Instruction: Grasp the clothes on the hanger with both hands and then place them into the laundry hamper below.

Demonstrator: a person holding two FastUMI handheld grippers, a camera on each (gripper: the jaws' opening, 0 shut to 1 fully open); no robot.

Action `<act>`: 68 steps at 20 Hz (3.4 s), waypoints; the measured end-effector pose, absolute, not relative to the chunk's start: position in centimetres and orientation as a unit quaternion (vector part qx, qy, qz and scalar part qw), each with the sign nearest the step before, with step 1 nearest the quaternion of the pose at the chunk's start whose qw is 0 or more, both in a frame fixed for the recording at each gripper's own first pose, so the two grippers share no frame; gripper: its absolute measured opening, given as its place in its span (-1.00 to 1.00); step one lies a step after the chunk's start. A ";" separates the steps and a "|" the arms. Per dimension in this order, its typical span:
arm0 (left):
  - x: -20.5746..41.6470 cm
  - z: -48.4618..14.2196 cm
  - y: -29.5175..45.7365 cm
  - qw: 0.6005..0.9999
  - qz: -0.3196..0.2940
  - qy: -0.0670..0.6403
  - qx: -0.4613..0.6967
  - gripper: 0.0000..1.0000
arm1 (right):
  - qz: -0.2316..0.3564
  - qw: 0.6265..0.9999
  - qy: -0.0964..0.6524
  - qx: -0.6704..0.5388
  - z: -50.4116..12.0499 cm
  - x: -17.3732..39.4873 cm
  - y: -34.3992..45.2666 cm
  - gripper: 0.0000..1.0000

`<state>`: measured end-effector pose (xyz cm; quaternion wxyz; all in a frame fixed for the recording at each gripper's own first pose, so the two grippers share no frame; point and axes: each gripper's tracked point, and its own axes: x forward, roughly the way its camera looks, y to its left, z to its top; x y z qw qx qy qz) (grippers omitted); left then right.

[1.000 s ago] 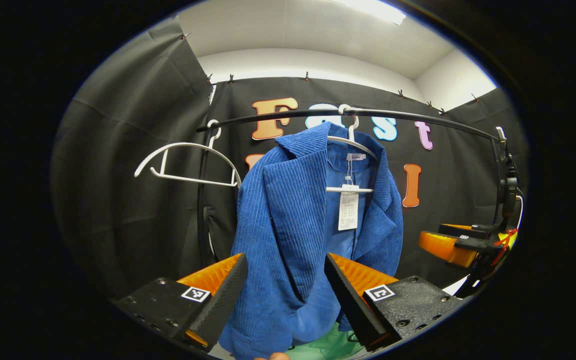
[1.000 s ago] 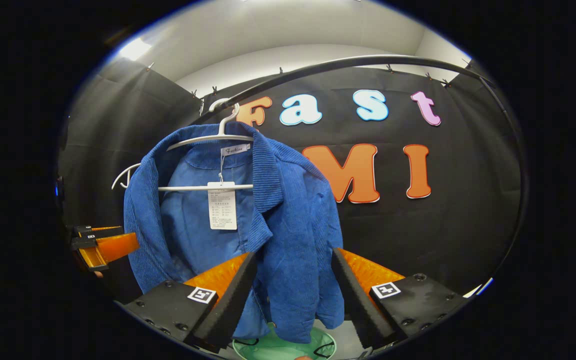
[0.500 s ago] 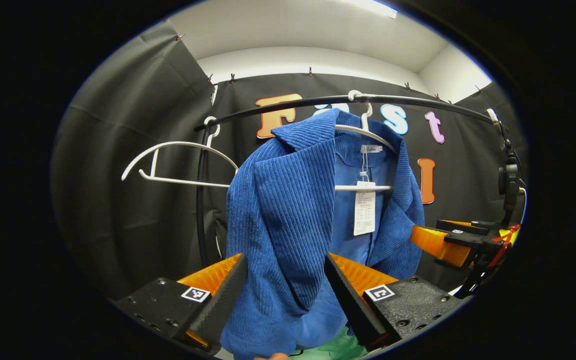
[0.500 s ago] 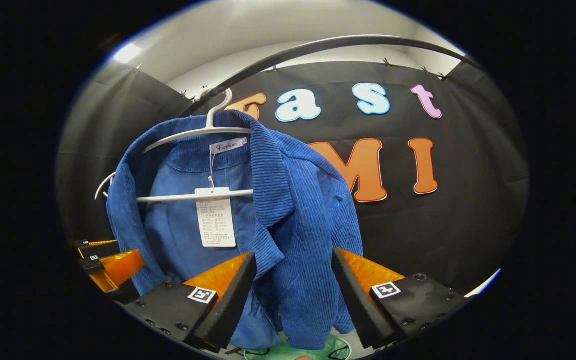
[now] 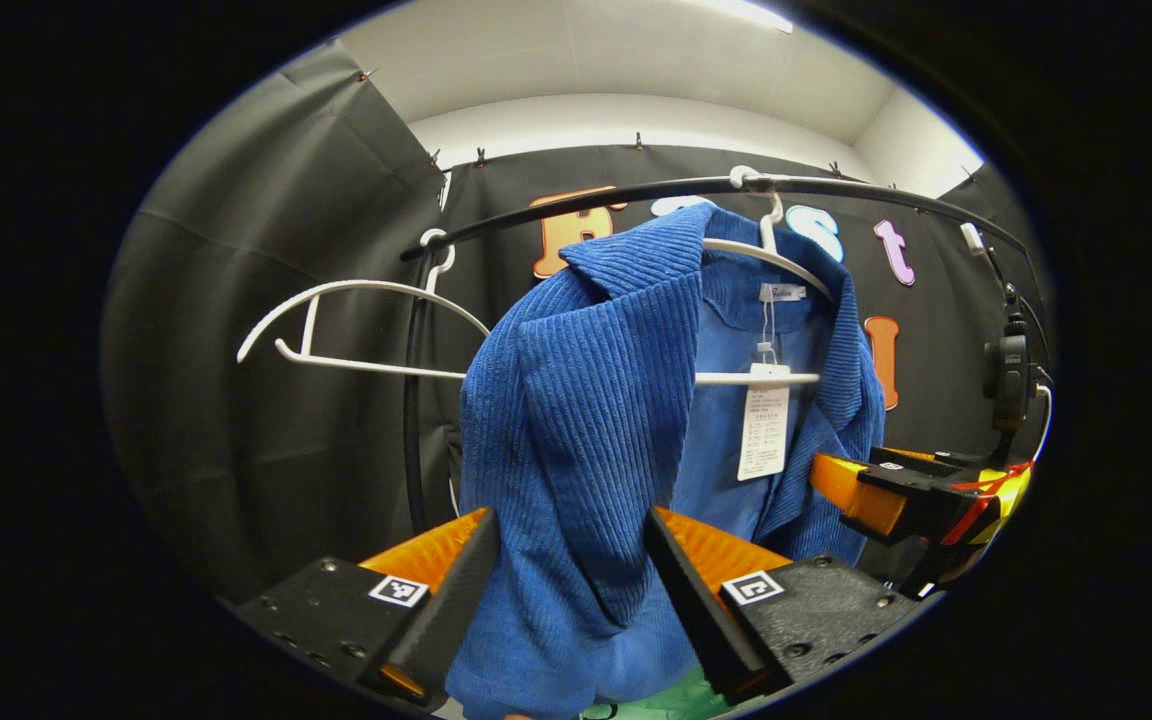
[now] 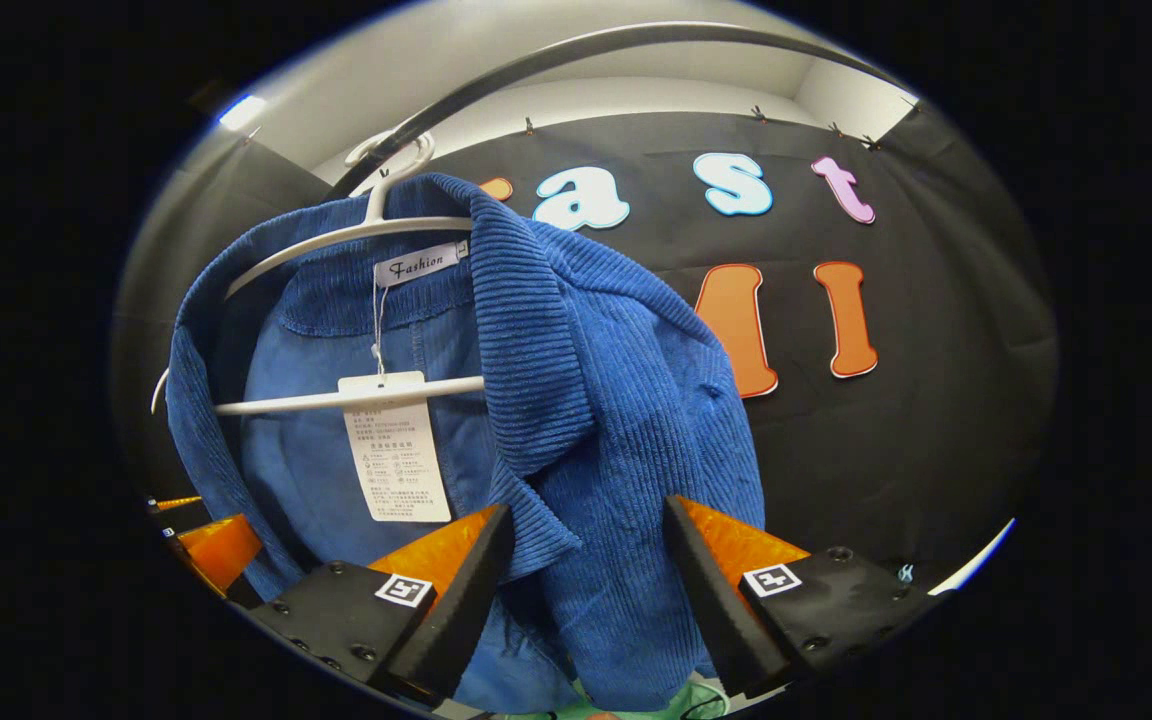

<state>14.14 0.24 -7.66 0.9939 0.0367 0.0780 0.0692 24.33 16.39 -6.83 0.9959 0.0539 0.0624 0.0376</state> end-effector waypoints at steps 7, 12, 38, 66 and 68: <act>14.6 -7.7 1.6 0.996 0.042 0.071 0.038 -0.81 | 0.051 0.995 0.068 0.056 -8.0 25.9 17.2 0.54; 13.2 -6.2 1.1 0.996 0.002 0.085 0.021 -0.96 | 0.074 0.988 0.078 0.112 -7.3 25.5 15.7 -0.61; 10.8 8.1 8.3 0.997 0.055 -0.028 0.035 -0.97 | 0.005 0.986 -0.054 0.155 5.8 21.2 1.6 -0.74; 18.7 -6.4 9.4 0.990 0.060 0.113 0.052 -0.97 | -0.061 0.979 0.023 0.192 -5.2 29.8 -4.9 -0.75; 18.4 -6.7 9.0 0.990 0.059 0.115 0.056 -0.97 | -0.060 0.981 0.024 0.184 -5.6 29.1 -4.9 -0.75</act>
